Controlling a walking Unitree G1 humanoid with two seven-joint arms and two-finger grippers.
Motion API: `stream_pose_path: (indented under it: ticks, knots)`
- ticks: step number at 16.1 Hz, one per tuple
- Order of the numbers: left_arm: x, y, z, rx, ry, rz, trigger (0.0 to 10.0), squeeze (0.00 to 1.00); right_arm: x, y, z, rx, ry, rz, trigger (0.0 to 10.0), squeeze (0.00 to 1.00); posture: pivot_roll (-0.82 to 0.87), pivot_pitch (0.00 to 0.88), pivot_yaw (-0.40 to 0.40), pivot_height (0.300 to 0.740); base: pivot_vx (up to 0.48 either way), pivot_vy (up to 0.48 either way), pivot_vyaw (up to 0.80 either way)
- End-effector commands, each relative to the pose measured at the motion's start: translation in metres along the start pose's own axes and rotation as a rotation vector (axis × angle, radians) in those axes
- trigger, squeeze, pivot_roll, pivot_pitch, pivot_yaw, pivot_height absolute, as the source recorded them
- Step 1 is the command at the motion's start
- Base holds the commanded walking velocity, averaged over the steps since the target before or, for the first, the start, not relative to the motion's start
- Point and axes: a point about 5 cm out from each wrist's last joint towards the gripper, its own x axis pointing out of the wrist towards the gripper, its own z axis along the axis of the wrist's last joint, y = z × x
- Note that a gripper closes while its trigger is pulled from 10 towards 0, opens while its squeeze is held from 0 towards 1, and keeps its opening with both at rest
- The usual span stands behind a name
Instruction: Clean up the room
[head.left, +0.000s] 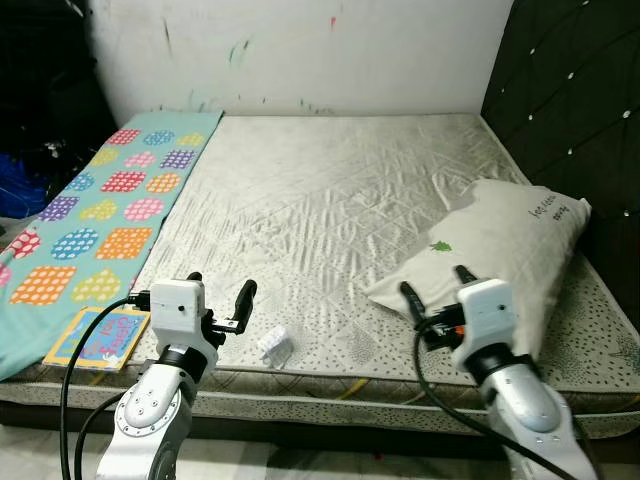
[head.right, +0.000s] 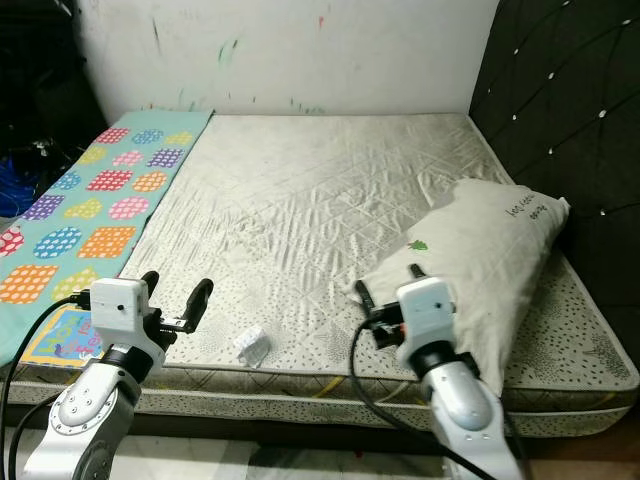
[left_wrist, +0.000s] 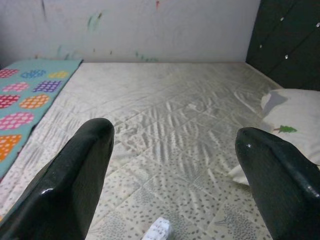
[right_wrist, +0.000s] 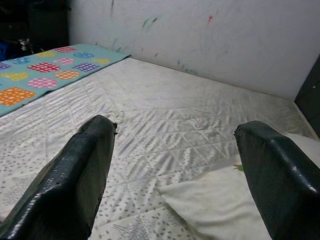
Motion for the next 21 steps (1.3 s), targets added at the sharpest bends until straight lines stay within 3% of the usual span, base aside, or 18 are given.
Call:
stream_pose_path:
  ticks: [1, 13, 16, 21]
  knots:
    - [-0.0007, 0.0024, 0.0007, 0.004, -0.003, 0.003, 10.0, 0.0, 0.0011, -0.0021, 0.0028, -0.002, -0.005, -0.002, 10.0, 0.0, -0.14, 0.0, 0.008, 0.74, 0.259, 0.0, 0.0]
    - [-0.002, 0.0002, -0.0002, -0.008, -0.007, -0.026, 10.0, 0.0, 0.0011, -0.0008, 0.0001, -0.009, 0.001, 0.007, 10.0, 0.0, -0.13, 0.0, 0.008, 0.74, 0.287, 0.0, 0.0]
    - [-0.0021, 0.0063, -0.0037, -0.044, 0.017, 0.037, 10.0, 0.0, 0.0014, -0.0021, -0.0028, -0.013, 0.007, 0.007, 10.0, 0.0, -0.12, 0.0, 0.008, 0.74, 0.0, 0.0, 0.0]
    - [-0.002, 0.0042, -0.005, -0.052, 0.023, 0.016, 10.0, 0.0, 0.0019, -0.0047, -0.0048, -0.053, 0.014, -0.022, 10.0, 0.0, -0.12, 0.0, 0.005, 0.74, 0.0, 0.111, 0.0]
